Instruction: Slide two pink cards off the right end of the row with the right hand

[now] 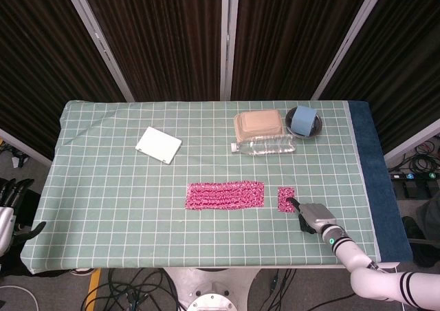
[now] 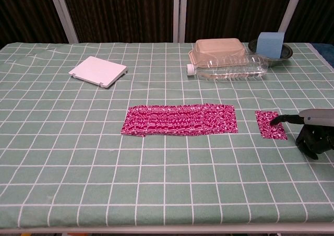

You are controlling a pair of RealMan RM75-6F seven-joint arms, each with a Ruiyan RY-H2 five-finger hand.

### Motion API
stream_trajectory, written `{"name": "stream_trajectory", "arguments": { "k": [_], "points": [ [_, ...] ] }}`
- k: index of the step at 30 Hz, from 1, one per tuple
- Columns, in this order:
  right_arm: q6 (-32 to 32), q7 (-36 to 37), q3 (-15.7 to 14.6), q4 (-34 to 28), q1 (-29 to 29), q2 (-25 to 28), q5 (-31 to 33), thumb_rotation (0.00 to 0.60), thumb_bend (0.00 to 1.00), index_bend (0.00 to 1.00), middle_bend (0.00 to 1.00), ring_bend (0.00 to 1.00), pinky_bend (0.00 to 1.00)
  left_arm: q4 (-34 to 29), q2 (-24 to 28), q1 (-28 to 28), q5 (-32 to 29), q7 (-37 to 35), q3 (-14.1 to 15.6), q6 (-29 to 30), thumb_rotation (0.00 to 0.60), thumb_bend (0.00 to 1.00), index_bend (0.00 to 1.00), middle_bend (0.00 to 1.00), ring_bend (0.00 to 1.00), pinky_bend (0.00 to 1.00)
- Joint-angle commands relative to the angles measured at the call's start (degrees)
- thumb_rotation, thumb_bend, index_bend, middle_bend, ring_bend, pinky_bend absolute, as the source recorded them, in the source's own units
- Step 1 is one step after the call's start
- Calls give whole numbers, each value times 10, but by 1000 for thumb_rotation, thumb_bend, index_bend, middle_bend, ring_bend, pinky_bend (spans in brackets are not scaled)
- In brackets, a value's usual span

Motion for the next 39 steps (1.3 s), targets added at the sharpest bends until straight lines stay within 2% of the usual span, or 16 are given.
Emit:
{"name": "stream_trajectory", "arguments": {
  "k": [1,8,14,17,27,39],
  "points": [
    [4,7,-8,-3,-10,10,-9,600,1000,89,903,887,768,-1,0,0,1,1,0,0,600,189,100,102,36,155],
    [24,17,-11,-9,-30,34,-33,600,1000,92,903,887,768,-3,1,-1,1,1,0,-1,600,189,100,102,36,154],
    [85,29,23,-40,-47,34,-93,600,1000,93,903,887,768,-4,2,-1,3,0,0,1,600,189,100,102,36,155],
    [84,21,36,-45,-41,22,-101,600,1000,93,903,887,768,-3,3,1,2,-1,0,3,600,190,100,102,36,154],
    [-3,-28,58,4,36,-41,12,600,1000,70,903,887,769,2,10,1,-8,-18,-2,-2,600,190,100,102,36,155],
    [-8,-55,67,22,92,-72,87,600,1000,69,903,887,768,10,12,1,-13,-28,-4,-7,600,189,100,102,36,154]
  ]
}}
